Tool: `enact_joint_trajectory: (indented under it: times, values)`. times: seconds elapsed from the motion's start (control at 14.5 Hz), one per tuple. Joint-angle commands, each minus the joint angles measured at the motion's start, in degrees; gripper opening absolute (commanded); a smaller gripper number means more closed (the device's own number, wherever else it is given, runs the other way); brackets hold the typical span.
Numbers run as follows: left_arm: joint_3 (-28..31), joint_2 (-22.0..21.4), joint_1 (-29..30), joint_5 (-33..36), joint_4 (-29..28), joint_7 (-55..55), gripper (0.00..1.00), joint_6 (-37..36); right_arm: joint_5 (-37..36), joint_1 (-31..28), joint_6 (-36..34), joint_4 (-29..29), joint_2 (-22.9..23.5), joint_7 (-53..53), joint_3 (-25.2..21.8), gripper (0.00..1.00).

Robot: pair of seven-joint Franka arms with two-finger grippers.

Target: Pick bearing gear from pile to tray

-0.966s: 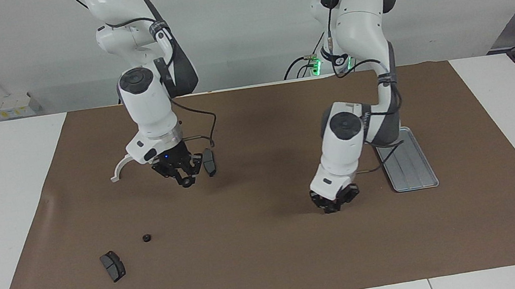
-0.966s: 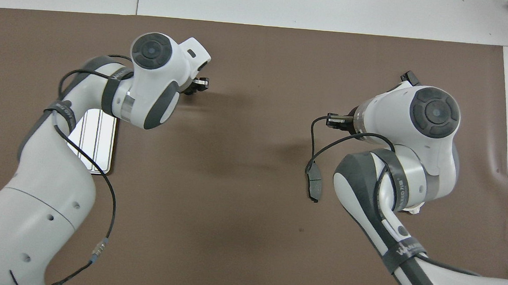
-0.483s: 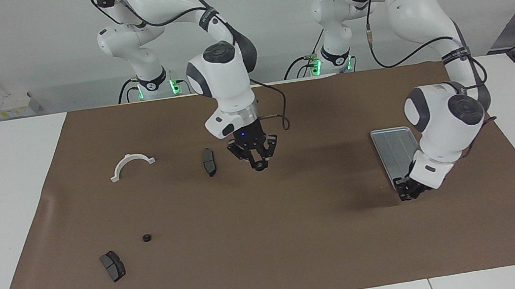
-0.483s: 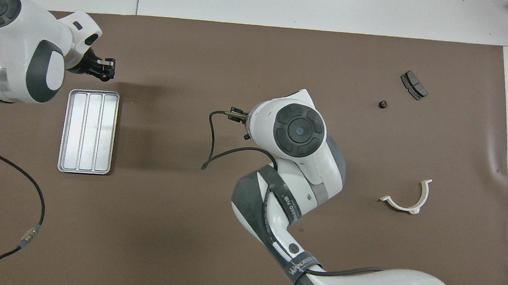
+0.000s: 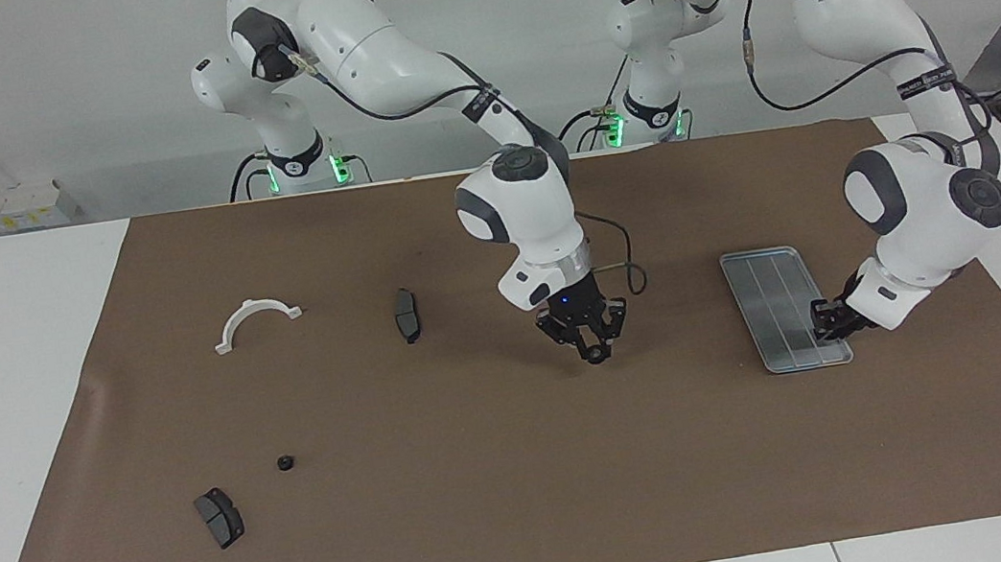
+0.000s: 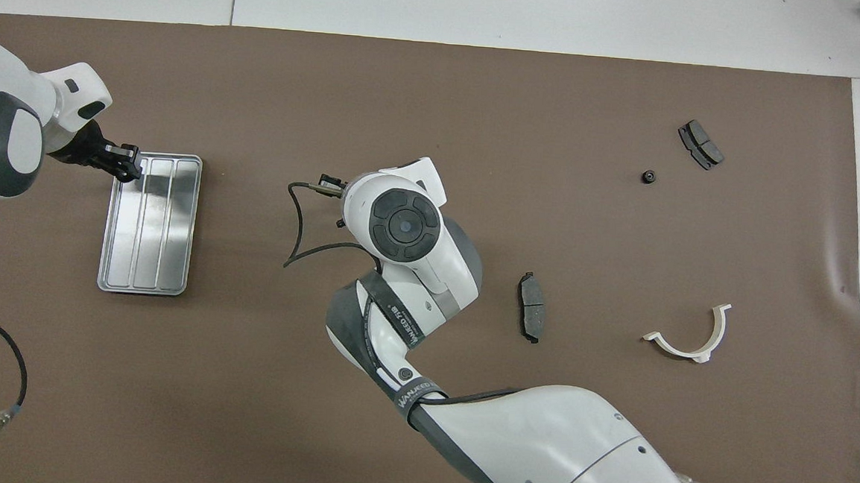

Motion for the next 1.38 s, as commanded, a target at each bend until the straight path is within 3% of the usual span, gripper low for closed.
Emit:
enact_joint_trajectory:
  times: [0.0,0.14,0.21,0.28,0.41,0.83,1.1,1.31]
  values:
    - [-0.3,-5.1,-0.2,-0.9,-7.6,1.1,0.51,0.2,-0.3,1.1,0.6,-1.2,-0.1,0.9,-0.1,0.15]
    - [-0.5,-5.5,-0.9,-0.9,-7.4,0.6,0.83,0.3,-0.4,1.1,1.0,-4.0,-1.1,0.7,-0.2,0.3]
    - [-0.6,-5.6,-1.2,-0.9,-6.9,0.2,0.91,0.3,-0.4,1.1,0.8,-4.8,-1.2,0.7,-0.2,0.59]
    - [-0.7,-5.6,-1.9,-1.0,-6.4,-0.3,0.98,0.4,-0.5,1.1,0.2,-4.7,-1.3,0.9,-0.3,1.0]
    - [-0.6,-5.4,-4.4,-2.2,-4.4,-4.6,1.0,0.6,-2.2,1.6,-2.2,-3.9,-2.6,0.9,-1.1,1.0]
    - [-0.4,-3.5,-20.2,-3.6,1.8,-26.9,1.0,1.0,-5.0,-7.9,-17.7,-7.7,-17.7,-5.6,-2.8,1.0]
    - [-0.1,4.0,-28.9,-3.5,13.6,-36.6,1.0,-0.2,-4.3,-18.9,-25.0,-7.9,-21.0,-23.0,-2.7,1.0]
    - [-0.1,5.8,-32.1,-3.2,14.1,-36.9,1.0,2.2,-1.7,-25.8,-25.2,-10.7,-21.4,-35.4,-2.5,1.0]
